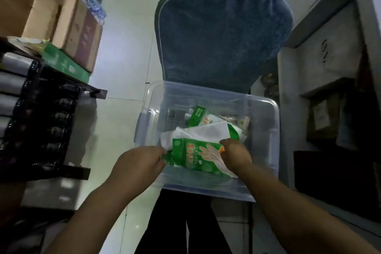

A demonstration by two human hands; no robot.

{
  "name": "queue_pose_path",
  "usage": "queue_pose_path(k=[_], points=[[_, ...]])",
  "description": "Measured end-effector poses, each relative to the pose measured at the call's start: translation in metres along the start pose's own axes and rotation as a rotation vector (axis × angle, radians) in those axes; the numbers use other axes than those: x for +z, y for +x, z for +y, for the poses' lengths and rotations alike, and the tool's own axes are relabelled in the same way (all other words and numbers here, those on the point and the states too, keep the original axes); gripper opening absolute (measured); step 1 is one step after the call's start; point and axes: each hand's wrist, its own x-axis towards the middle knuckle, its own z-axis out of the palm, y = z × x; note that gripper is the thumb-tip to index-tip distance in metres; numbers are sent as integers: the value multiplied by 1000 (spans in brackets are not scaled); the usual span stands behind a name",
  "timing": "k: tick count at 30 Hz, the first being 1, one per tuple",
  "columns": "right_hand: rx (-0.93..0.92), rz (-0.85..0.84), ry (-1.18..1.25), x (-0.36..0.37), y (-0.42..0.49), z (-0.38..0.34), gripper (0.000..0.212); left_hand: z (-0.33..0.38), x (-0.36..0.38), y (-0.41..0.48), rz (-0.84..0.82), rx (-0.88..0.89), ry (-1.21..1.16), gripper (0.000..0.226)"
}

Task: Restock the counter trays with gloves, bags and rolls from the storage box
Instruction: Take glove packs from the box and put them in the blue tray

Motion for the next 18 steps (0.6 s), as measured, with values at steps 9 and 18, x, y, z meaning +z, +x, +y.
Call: queue_pose_path(k=[9,18], points=[[-42,-17,-285,40,29,-12,39,-19,32,36,14,137,-73,21],[22,156,-13,29,15,-20,16,-23,31,46,-9,119,-105,20]])
